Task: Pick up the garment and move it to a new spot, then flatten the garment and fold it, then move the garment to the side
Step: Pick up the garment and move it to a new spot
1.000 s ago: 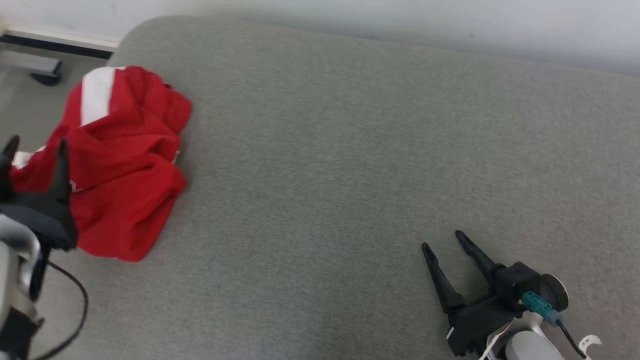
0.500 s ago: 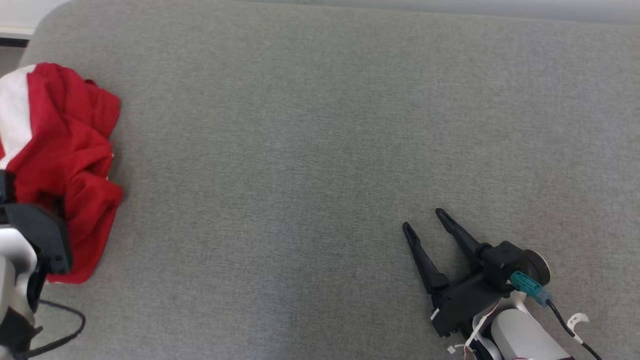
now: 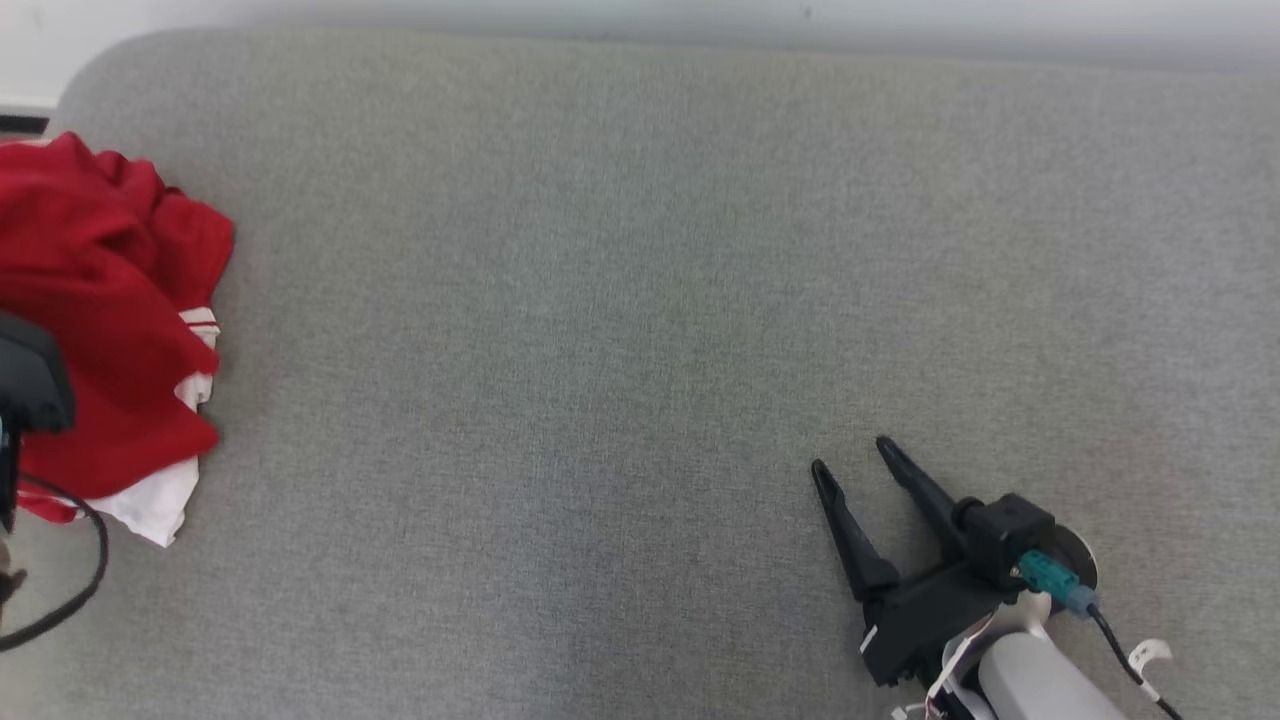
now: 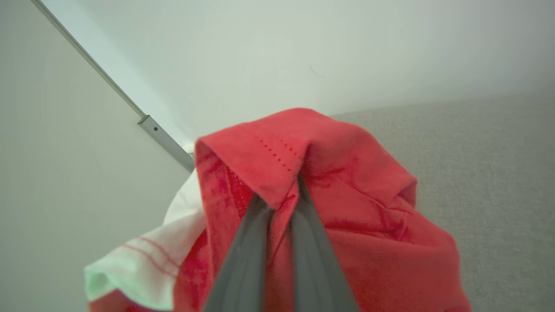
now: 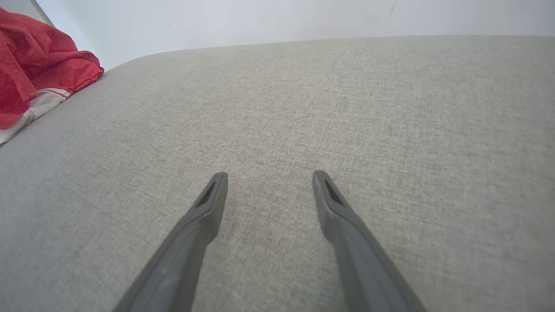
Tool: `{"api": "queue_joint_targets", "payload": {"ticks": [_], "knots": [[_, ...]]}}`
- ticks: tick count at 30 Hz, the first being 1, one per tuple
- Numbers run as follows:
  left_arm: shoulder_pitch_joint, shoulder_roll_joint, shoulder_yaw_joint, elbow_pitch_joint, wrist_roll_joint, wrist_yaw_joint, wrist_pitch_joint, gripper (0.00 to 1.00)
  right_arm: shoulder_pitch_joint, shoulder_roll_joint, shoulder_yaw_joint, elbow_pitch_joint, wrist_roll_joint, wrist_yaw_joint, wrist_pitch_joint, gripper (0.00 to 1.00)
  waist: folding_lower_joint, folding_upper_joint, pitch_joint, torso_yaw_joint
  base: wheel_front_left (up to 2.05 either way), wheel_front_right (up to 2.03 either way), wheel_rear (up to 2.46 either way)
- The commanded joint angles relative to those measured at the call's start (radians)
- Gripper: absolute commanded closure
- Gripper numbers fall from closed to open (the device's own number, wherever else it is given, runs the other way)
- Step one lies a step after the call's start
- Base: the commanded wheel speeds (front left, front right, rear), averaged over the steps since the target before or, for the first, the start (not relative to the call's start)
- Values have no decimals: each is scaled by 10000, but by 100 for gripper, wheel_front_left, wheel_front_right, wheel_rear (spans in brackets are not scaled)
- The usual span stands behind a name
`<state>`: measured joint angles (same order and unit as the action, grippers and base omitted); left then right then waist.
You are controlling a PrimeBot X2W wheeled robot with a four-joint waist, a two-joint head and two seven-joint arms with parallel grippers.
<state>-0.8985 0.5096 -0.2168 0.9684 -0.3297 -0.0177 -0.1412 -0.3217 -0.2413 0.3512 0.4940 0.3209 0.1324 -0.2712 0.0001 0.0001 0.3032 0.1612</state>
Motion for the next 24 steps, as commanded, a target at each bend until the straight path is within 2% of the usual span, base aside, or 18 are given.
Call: {"api": "queue_joint_targets", "payload": {"ticks": [1, 5, 10, 14, 17, 18, 24], "knots": [[-140, 81, -43, -93, 167, 52, -178, 100, 392, 99, 34, 250, 104, -28, 108, 0, -1, -1, -358, -67, 0, 0, 0], [-634, 91, -310, -686, 384, -189, -760, 100, 415, 463, -37, 239, 140, -26, 68, 0, -1, -1, -929, -282, 0, 0, 0], [-964, -354, -607, -1213, 305, -611, -994, 100, 537, 707, -129, 313, 164, -26, 66, 0, -1, -1, -1403, -664, 0, 0, 0], [-945, -993, -900, -1535, 167, -796, -1121, 100, 620, 856, -216, 359, 210, -26, 66, 0, -1, -1, -1642, -1115, 0, 0, 0], [-719, -1691, -1138, -1817, 5, -875, -1180, 100, 691, 930, -314, 362, 206, -26, 66, 0, -1, -1, -1739, -1475, 0, 0, 0], [-719, -1691, -1138, -1817, 5, -875, -1180, 100, 691, 930, -314, 362, 206, -26, 66, 0, -1, -1, -1739, -1475, 0, 0, 0], [-146, -3139, -1657, -2290, -285, -1045, -1247, 100, 790, 1022, -531, 391, 229, -27, 66, 0, -1, -1, -1741, -2291, 0, 0, 0]]}}
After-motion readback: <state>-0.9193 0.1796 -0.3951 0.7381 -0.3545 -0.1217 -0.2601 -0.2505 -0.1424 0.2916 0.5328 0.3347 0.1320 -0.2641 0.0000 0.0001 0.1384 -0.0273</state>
